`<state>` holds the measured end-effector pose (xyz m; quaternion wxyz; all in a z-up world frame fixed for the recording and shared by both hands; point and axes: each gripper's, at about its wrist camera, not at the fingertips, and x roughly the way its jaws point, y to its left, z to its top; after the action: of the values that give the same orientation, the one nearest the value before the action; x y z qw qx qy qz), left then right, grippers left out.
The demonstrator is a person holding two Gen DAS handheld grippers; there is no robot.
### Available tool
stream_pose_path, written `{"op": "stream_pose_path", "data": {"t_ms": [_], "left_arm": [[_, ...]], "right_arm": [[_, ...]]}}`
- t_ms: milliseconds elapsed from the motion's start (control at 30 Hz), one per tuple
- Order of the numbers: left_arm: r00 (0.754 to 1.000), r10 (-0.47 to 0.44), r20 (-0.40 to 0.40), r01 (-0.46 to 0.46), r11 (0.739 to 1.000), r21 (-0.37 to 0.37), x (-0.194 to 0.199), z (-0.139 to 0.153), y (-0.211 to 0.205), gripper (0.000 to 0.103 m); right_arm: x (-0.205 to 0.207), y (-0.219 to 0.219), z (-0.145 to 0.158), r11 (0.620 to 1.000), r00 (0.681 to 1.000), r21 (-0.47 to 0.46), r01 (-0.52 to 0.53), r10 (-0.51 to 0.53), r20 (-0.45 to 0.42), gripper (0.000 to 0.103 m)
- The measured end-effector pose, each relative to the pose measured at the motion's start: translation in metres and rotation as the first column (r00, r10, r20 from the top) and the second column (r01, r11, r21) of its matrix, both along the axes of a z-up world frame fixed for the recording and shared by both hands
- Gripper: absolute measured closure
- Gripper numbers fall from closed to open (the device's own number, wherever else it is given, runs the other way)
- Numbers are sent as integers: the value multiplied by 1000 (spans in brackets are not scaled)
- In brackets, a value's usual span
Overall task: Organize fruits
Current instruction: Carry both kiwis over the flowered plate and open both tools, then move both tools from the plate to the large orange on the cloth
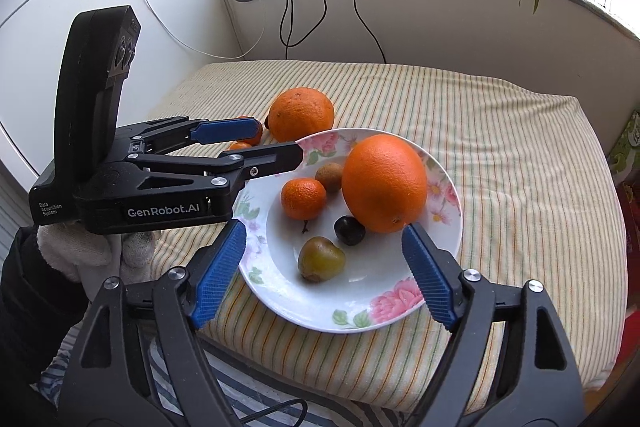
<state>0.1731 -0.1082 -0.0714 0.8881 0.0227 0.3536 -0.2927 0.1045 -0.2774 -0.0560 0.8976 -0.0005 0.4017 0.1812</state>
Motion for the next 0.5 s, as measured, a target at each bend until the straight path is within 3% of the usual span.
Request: {"op": "stream_pose_path", "data": {"t_ms": [200, 500], "left_arm": [[999, 52, -5, -52, 999, 1, 4, 3, 18, 31], [994, 108, -12, -108, 994, 9, 9, -4, 38, 31]], "right_arm": [[5, -9, 10, 1000, 999, -9, 23, -23, 23, 10], [38, -18, 20, 999, 999, 20, 33, -33, 0, 10]]}}
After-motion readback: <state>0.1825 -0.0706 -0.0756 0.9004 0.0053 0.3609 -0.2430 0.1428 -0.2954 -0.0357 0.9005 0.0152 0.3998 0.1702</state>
